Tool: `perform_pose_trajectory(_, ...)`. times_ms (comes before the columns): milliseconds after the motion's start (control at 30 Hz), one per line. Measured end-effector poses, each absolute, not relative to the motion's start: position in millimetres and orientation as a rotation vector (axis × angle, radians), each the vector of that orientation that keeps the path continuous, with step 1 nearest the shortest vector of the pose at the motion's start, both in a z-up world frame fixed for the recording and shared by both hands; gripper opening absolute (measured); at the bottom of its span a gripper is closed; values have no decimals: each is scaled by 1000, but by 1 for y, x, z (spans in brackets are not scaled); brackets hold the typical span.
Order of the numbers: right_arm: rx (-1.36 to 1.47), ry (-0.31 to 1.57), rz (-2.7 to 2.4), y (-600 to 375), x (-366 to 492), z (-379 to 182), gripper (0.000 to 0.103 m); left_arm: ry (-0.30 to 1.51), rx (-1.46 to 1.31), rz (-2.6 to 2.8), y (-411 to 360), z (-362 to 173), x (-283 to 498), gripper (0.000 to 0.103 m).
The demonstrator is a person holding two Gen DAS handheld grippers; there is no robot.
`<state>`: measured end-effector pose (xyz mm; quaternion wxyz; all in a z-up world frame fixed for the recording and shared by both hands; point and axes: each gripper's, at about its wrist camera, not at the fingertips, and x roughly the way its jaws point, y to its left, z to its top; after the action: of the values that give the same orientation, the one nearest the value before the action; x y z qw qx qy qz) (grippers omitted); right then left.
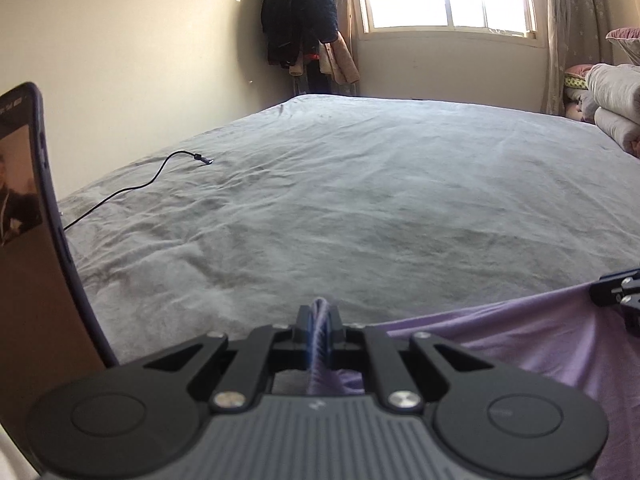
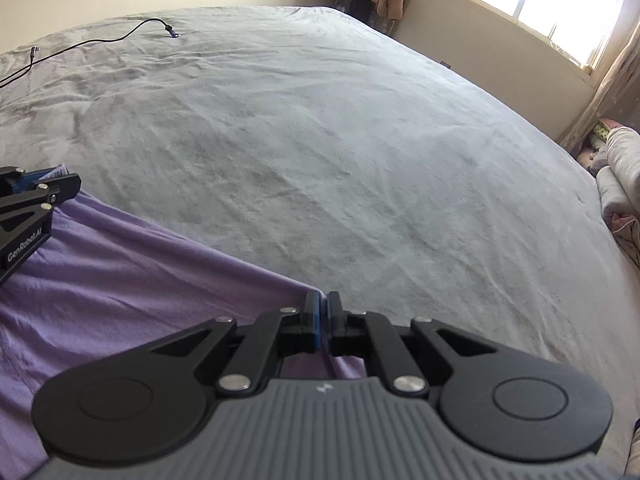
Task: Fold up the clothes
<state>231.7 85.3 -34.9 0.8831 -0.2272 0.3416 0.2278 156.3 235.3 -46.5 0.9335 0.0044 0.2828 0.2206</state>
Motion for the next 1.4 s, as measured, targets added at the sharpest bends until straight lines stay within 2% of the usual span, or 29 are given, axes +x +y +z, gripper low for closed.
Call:
perform_pose_trajectory(167, -441, 731, 456, 86, 235, -50, 7, 615, 22, 454, 236, -57, 161, 7)
perform_pose_trajectory(267, -418, 748, 465, 82, 235, -41, 13, 623, 41, 449, 232, -54, 162, 15)
perform_pose_trajectory(333, -390, 760, 470, 74, 234, -32, 21, 622, 40, 444, 230, -50, 161, 31)
perform_pose_trajectory(367, -373, 762, 466, 67, 233, -27, 31, 619, 31, 441, 230, -47, 160, 45)
perform_pose_trajectory(400, -357, 763, 461, 60, 232, -22, 39, 607, 26, 437, 228, -42, 158, 52)
perform_pose_trajectory(433, -344, 766, 451, 50, 230, -17, 39, 595, 22, 433, 226, -38, 157, 54)
perform_pose_trajectory(500, -317, 780, 424, 30, 225, -8, 39, 571, 17, 420, 221, -28, 154, 65)
perform_pose_trajectory(667, -261, 818, 310, -32, 209, 13, 39, 528, -6, 345, 203, -5, 143, 76)
perform_pose_trajectory(800, -206, 846, 205, -79, 188, 24, 40, 517, -58, 246, 189, 8, 133, 82)
perform_pose_trajectory(967, -104, 876, 108, -113, 158, 33, 40, 551, -148, 93, 172, 9, 125, 83)
perform_pose_trajectory(1233, 39, 861, 82, -120, 137, 26, 40, 613, -233, -125, 145, 1, 109, 80)
perform_pose_trajectory(1333, 85, 850, 82, -119, 139, 19, 33, 635, -271, -205, 136, -5, 107, 78)
perform_pose_trajectory(1400, 100, 845, 79, -119, 144, 16, 32, 653, -291, -243, 130, -10, 109, 76)
